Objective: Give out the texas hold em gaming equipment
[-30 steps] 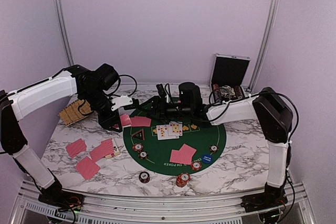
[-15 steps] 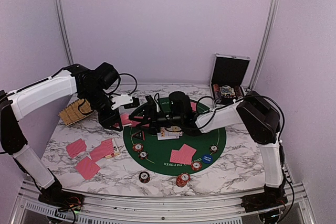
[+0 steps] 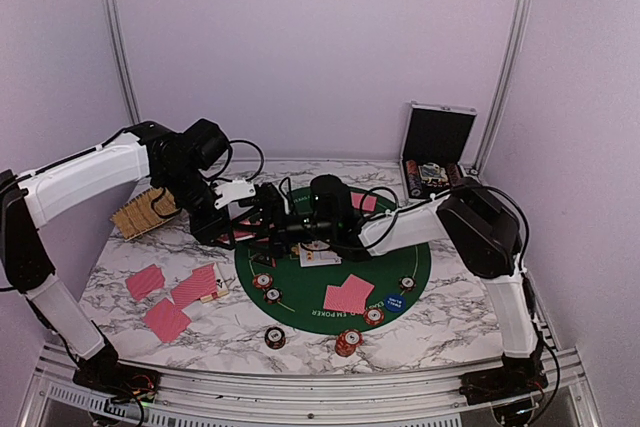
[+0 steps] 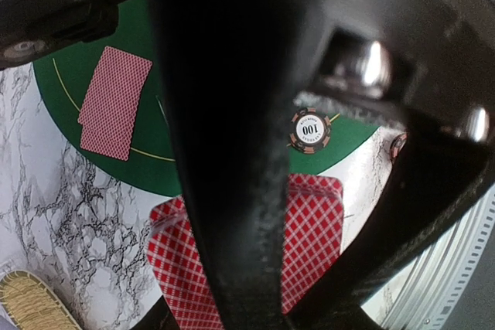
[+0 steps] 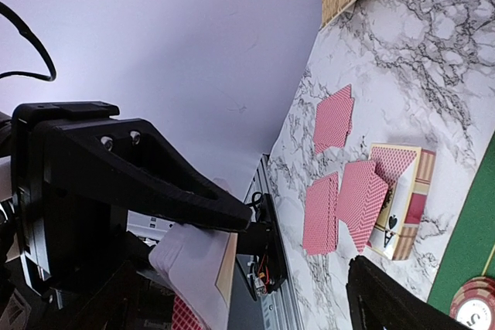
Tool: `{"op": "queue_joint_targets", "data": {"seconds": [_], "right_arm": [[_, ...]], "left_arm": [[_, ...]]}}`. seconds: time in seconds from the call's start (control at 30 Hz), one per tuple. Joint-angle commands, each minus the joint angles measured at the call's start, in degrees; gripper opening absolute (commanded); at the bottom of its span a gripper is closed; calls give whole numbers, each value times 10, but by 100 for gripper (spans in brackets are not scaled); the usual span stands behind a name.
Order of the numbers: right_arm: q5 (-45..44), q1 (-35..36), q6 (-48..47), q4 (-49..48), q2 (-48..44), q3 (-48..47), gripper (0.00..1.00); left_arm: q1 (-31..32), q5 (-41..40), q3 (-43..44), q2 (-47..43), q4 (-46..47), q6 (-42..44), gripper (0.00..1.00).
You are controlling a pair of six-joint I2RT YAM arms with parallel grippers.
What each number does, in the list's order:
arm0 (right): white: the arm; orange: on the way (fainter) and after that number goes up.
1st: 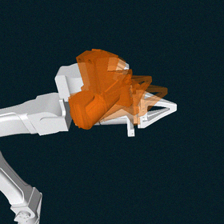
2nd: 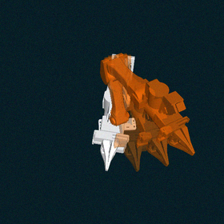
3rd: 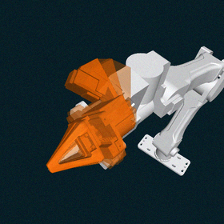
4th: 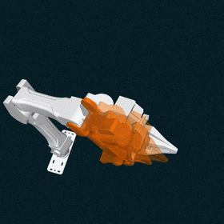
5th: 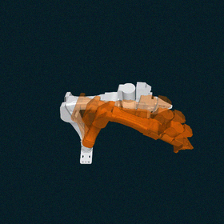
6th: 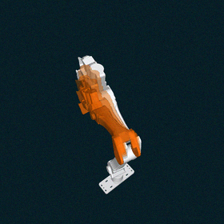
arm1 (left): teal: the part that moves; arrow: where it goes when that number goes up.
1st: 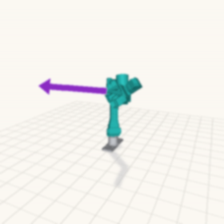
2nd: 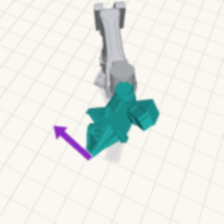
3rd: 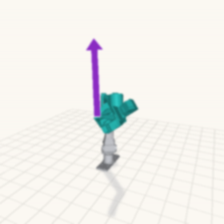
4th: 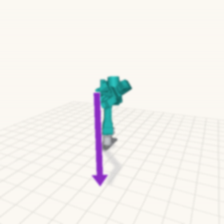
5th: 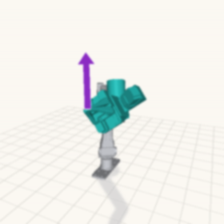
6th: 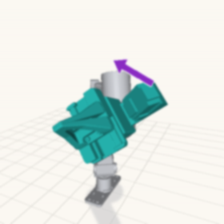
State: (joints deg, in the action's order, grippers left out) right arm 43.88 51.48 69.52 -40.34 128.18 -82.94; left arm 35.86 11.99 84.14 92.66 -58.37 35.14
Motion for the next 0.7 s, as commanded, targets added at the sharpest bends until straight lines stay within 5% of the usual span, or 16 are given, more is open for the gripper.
{"op": "queue_joint_targets", "data": {"seconds": [0.0, 0.67], "right_arm": [[14, 7, 22, -20, 23, -35, 90], [24, 12, 73, 7, 82, -108, 78]], "left_arm": [[5, 10, 22, 10, -9, 3, 51], [13, 3, 20, 16, -9, 8, 51]]}}
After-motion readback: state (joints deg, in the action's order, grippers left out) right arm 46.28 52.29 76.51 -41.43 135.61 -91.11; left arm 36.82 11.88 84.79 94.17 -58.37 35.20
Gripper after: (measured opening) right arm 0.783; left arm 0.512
